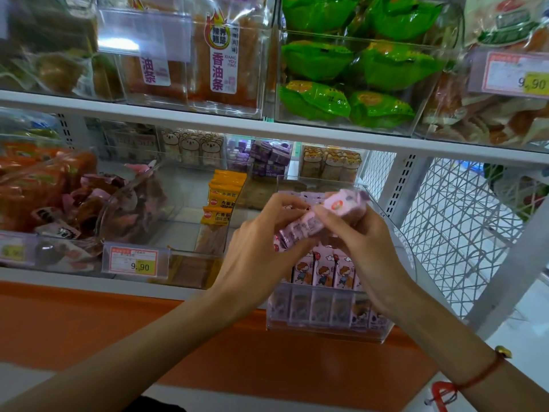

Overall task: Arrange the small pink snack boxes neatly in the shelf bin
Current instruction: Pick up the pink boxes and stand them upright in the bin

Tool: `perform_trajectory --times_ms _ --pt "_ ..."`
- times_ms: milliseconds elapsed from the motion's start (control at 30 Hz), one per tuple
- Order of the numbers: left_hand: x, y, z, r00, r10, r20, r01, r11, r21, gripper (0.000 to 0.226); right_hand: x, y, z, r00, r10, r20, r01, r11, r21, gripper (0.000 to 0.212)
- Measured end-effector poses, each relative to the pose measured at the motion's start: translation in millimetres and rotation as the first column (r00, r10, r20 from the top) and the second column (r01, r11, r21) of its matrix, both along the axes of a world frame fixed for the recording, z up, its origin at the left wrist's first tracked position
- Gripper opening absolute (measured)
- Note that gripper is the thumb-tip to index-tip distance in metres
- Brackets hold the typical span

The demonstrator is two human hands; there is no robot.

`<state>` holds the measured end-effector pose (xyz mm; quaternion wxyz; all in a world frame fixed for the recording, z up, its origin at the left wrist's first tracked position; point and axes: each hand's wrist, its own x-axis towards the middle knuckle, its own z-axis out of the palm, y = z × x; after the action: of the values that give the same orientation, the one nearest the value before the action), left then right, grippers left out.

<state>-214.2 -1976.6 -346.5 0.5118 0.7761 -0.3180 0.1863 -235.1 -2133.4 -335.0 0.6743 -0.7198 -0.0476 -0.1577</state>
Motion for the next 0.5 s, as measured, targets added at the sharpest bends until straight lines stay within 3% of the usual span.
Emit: perform_trajectory --times_ms 133,233,367,500 --pt "-0.9 -2.3 3.1 0.966 -0.133 -0.223 0.101 0.984 -0.147 0.033 -0.5 -2.4 4.4 0.999 0.047 -0.017 -0.048 0.999 -0.006 0.047" --pt "-2.5 -5.3 6.1 0.888 -0.259 -0.381 0.185 0.958 -0.221 0.047 0.5 -5.0 3.4 0.998 -0.020 -0.059 0.021 1.000 0.016 0.039" --pt "-3.8 -7.2 6.8 0.853 -0.338 -0.398 0.257 0.935 -0.244 0.018 2.2 -8.1 0.1 0.990 -0.098 -0.102 0.099 0.995 0.005 0.049" --pt "0.0 -6.0 5.1 0.850 -0.316 -0.420 0.240 0.944 -0.224 0.018 1.2 -7.4 -0.8 0.995 -0.092 -0.034 0.091 0.995 -0.036 0.045"
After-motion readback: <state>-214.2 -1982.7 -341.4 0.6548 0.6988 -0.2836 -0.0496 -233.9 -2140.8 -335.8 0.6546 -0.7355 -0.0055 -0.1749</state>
